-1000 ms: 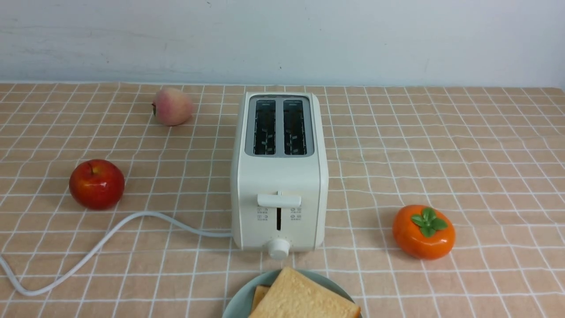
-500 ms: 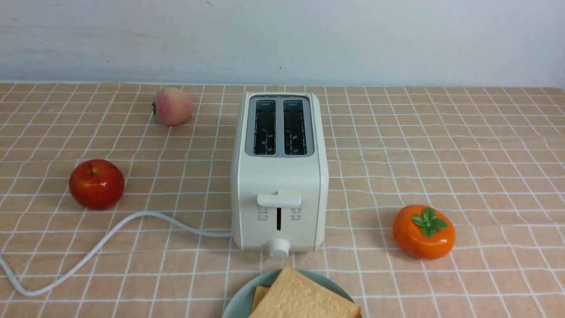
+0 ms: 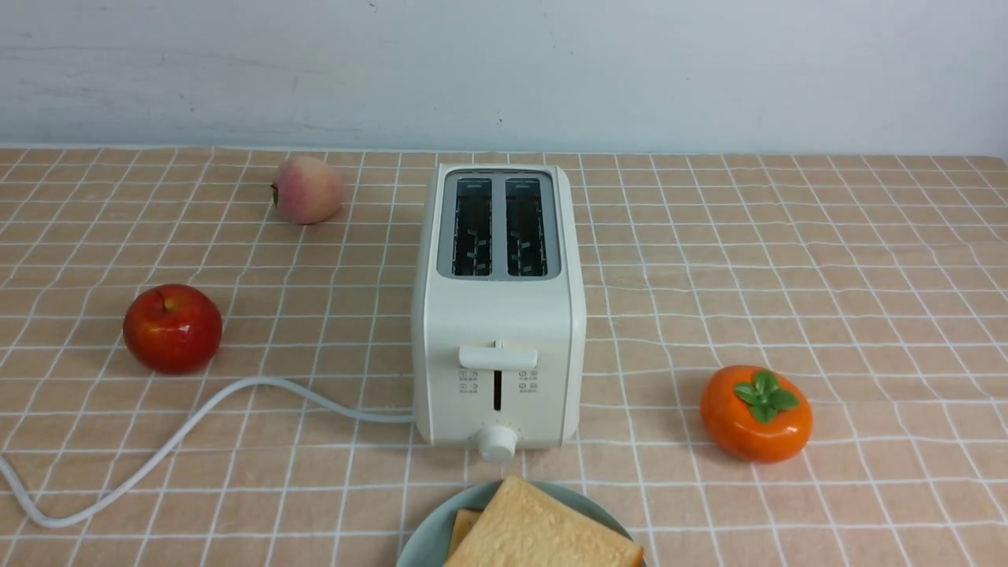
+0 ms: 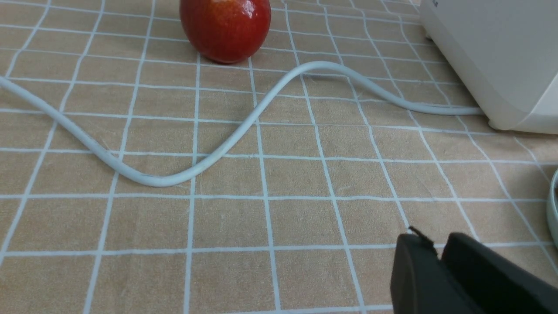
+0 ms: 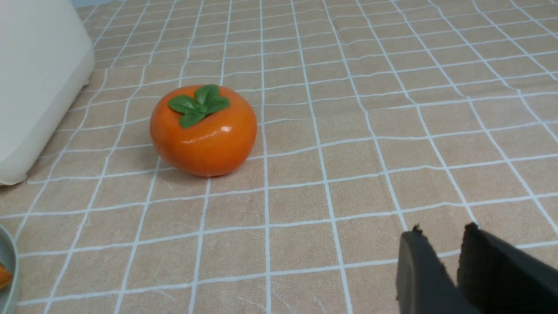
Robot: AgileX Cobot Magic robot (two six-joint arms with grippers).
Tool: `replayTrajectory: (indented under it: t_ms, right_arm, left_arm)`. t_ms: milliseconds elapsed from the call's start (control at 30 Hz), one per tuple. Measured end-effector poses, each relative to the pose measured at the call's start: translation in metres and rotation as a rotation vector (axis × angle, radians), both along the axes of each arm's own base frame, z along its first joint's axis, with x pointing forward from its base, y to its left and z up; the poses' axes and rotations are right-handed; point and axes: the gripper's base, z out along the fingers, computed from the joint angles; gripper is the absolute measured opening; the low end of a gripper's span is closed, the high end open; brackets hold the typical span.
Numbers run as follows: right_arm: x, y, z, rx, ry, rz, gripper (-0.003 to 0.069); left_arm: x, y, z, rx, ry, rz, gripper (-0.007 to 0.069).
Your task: Take toasted bread from bread machine on light coffee tablecloth place on plate.
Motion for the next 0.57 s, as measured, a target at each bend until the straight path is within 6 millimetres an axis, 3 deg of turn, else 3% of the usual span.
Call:
replayTrajectory:
  t_ms: [567]
  right_arm:
    - [0.0000,0.0000,0.0000,0.000,0.000,0.000,0.0167]
  left_arm:
    - [0.0000,0.0000,0.0000,0.000,0.000,0.000,0.0091]
